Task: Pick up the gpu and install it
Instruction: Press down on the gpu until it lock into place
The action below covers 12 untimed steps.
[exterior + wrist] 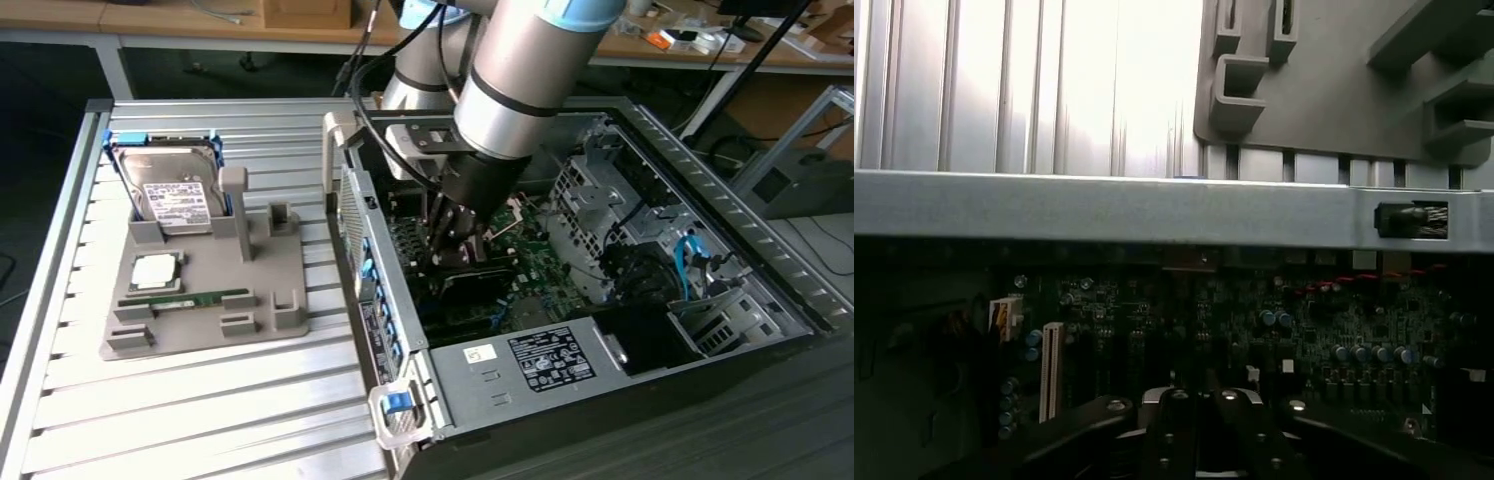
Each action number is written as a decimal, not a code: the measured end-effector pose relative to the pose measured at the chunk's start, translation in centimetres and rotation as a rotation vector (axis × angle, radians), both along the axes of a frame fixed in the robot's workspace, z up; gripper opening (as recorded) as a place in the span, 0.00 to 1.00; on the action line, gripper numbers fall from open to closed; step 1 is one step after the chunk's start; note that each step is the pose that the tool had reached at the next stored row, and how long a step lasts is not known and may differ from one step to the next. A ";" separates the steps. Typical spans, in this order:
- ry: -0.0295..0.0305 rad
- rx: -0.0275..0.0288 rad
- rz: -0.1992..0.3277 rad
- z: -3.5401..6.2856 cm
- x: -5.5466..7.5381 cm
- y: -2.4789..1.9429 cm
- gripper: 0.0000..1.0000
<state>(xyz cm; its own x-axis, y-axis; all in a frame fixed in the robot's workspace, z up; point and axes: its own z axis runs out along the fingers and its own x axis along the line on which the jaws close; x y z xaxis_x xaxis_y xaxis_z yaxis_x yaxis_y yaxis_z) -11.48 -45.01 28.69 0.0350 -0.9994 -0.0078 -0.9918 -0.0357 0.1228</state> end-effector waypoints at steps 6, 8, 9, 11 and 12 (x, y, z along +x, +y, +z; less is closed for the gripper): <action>0.0063 0.0079 0.000 0.02 2.4 -0.01 0.11; 0.0103 0.0122 0.000 0.02 3.3 -0.01 0.11; 0.0121 0.0141 0.000 0.02 3.7 -0.01 0.11; 0.0162 0.0183 0.000 0.02 4.7 -0.01 0.11; 0.0183 0.0202 0.000 0.02 5.1 -0.01 0.11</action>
<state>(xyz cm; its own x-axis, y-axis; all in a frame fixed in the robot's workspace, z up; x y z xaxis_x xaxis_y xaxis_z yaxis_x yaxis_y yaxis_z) -6.35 -45.02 28.70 0.0346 -0.9990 -0.0287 -0.9894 -0.0383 0.1402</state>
